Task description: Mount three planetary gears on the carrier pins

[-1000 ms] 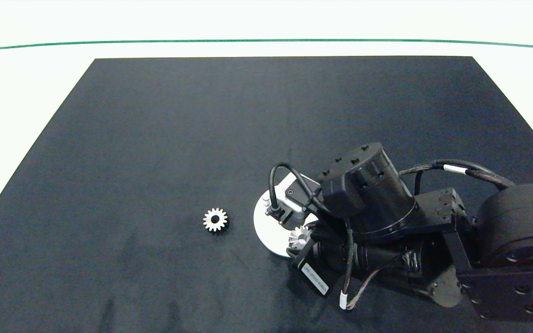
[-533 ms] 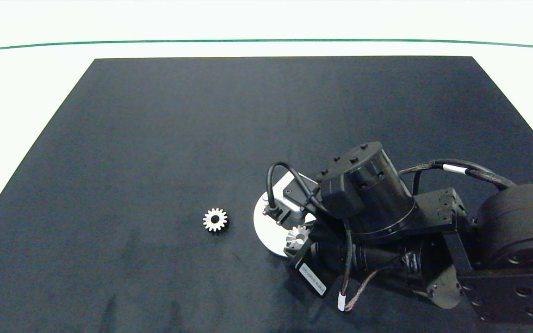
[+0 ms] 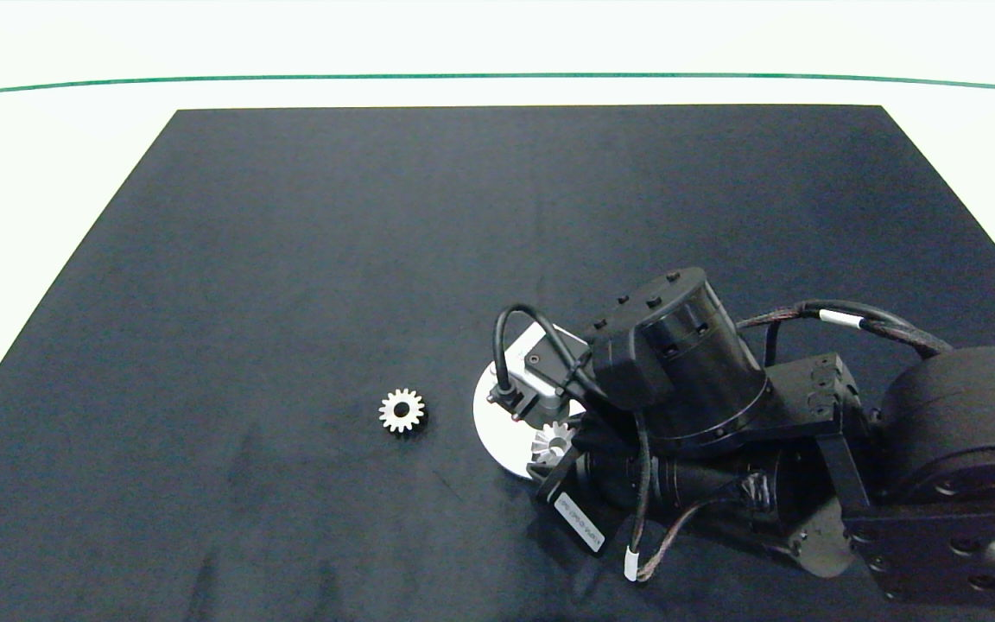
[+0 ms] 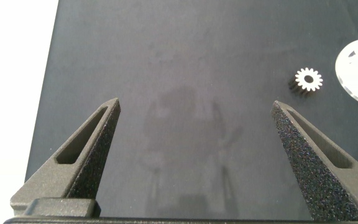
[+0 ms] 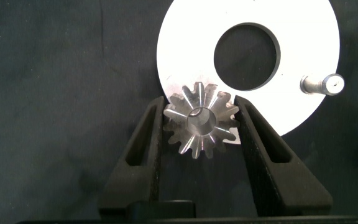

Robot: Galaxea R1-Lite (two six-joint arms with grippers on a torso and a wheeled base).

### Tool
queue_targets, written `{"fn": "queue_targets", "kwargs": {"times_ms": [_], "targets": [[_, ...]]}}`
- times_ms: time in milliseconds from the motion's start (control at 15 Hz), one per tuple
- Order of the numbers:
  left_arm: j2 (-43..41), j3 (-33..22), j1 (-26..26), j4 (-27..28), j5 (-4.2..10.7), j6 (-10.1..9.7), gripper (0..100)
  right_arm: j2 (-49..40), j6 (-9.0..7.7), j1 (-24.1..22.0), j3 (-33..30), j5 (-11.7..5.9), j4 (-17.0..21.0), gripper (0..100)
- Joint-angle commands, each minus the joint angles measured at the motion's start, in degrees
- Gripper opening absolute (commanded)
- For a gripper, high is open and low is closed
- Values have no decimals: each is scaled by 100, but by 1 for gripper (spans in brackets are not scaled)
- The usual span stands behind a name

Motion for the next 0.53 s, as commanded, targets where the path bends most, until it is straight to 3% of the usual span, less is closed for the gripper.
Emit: {"fn": "queue_targets", "kwargs": {"times_ms": [67,533], "targets": [[-3,-31,0,2,0,2,100,3,-13,-5,-45,-9,2,0],[-3,-119,9,2,0,2,100,47,-4,4,-18,-9,2,0]]}}
